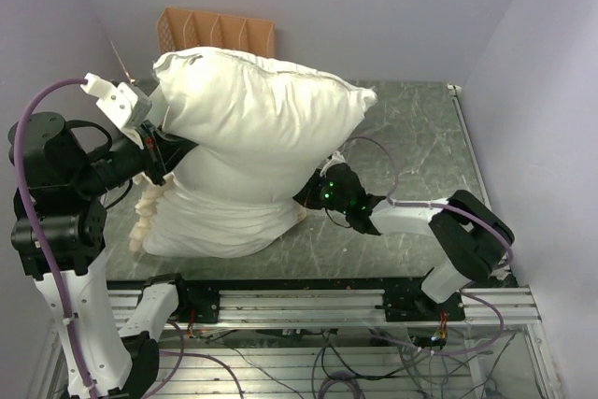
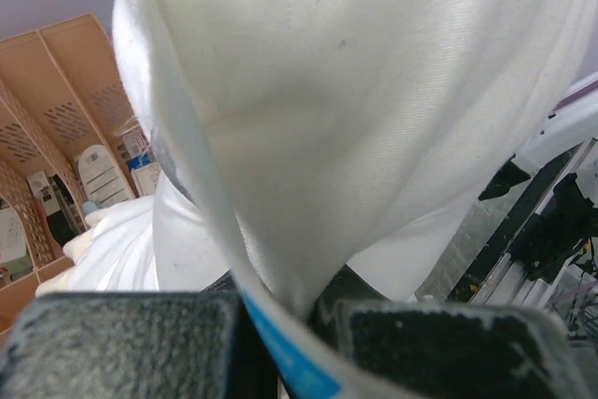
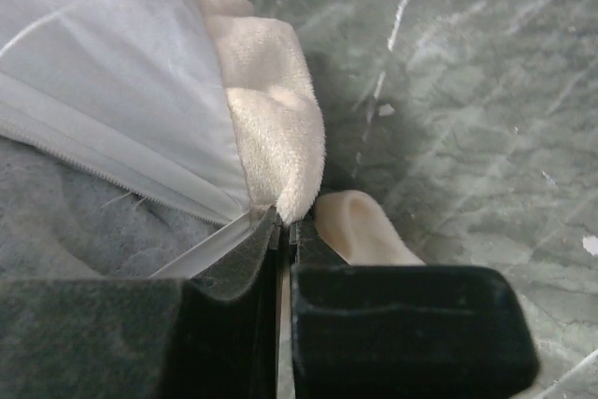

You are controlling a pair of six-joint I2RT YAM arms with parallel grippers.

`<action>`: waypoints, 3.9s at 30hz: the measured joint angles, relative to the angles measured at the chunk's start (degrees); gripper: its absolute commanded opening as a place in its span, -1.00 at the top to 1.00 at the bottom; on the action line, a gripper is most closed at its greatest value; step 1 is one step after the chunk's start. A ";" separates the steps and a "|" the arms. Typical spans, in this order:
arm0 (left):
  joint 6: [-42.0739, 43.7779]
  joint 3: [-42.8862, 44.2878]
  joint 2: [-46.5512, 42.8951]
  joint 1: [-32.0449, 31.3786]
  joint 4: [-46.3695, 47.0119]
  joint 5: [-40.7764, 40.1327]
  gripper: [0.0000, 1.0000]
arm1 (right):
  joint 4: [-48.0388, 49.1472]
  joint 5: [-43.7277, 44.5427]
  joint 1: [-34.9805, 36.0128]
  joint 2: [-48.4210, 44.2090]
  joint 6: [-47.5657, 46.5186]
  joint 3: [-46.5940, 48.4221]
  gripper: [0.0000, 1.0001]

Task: Remove the pillowcase from the pillow

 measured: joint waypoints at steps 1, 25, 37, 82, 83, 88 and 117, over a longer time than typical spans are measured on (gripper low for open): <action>0.00 0.00 0.00 -0.02 -0.13 0.00 0.86 | 0.81 1.40 0.90 0.98 0.02 -0.66 1.00; 0.48 -2.01 -3.19 -0.26 3.96 -1.68 0.86 | -27.61 19.28 4.74 -35.58 -19.19 23.17 -1.00; 7.17 -9.57 -4.92 -0.26 4.37 -1.99 0.86 | -35.17 -1.99 4.72 -24.87 -33.51 56.41 -1.00; 25.00 -5.35 -0.31 -0.22 -12.50 -10.91 -1.00 | -40.13 13.33 14.38 -10.32 -61.37 62.47 1.00; 25.70 -5.60 -0.04 -0.22 -12.57 -13.00 -0.99 | -39.95 13.42 13.68 -11.91 -61.20 61.33 1.00; 29.77 -9.18 -0.79 -0.22 -15.08 -15.93 -0.71 | -39.80 13.20 12.96 -17.22 -60.17 57.31 1.00; 42.80 -32.37 -1.25 -0.26 -1.92 -21.99 0.86 | -39.60 10.19 12.94 -19.21 -54.77 54.69 1.00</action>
